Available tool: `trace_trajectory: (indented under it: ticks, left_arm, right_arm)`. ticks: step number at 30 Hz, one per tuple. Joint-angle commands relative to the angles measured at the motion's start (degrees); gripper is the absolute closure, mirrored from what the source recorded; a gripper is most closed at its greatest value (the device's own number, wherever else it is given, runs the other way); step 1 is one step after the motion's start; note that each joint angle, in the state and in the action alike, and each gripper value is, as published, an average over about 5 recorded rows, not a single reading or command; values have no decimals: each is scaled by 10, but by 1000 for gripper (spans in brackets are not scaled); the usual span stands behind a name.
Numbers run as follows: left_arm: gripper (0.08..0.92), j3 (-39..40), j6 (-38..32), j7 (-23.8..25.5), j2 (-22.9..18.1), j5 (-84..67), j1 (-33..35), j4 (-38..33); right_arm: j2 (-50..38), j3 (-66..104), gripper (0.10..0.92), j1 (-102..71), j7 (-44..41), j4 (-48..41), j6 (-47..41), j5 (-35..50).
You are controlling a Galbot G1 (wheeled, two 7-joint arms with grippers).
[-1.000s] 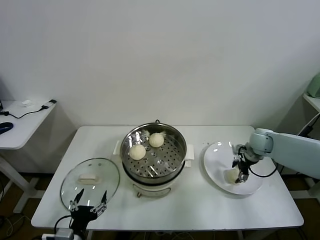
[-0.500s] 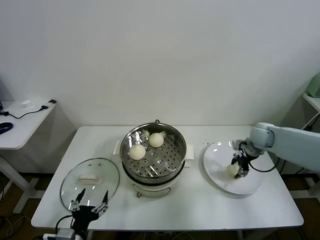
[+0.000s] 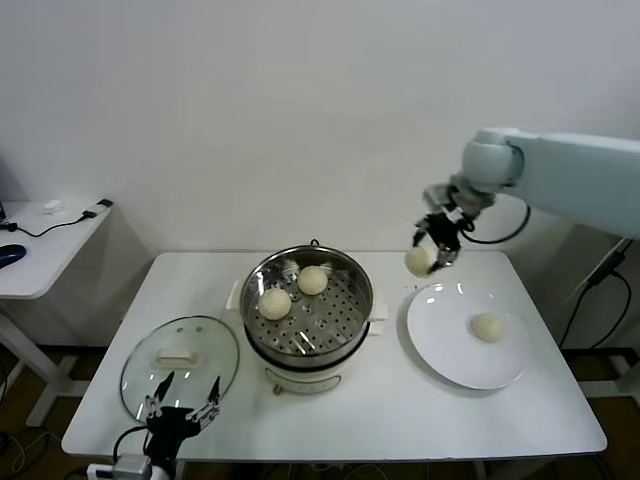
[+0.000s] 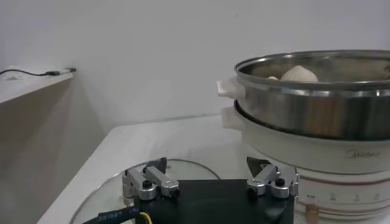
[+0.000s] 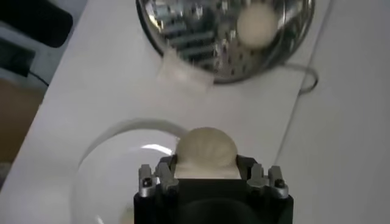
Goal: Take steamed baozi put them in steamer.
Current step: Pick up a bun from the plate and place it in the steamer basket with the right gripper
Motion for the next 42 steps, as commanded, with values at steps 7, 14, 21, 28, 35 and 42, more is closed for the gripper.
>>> trace_trajectory:
  ticks: [7,14,21,28,35,42]
  left_arm:
    - [177,-2,-1,0,2,-2,-1,3]
    - [177,-2,-2,-1,-1,-1,-1,4]
    - [177,-4,-4,-1,-1,-2,1,7]
    - [177,-3,-3,-2,-2,-4,-1,8]
    - [177,-3,8,-3,-1,-23,0,4]
    - [177,-3,7,-3,-1,-20,1,2]
  right_arm:
    - [185,68,364,-48,18,113,165,-161]
    - [222,55,364,-128,43,51,185,-205]
    - [232,52,364,-175,44,11,194,-238]
    - [237,55,364,-207,69,-23,201,-263]
    - [229,61,299,-204,89,-22,204,-240]
    - [177,65,204,-119,40,-1,231,-167]
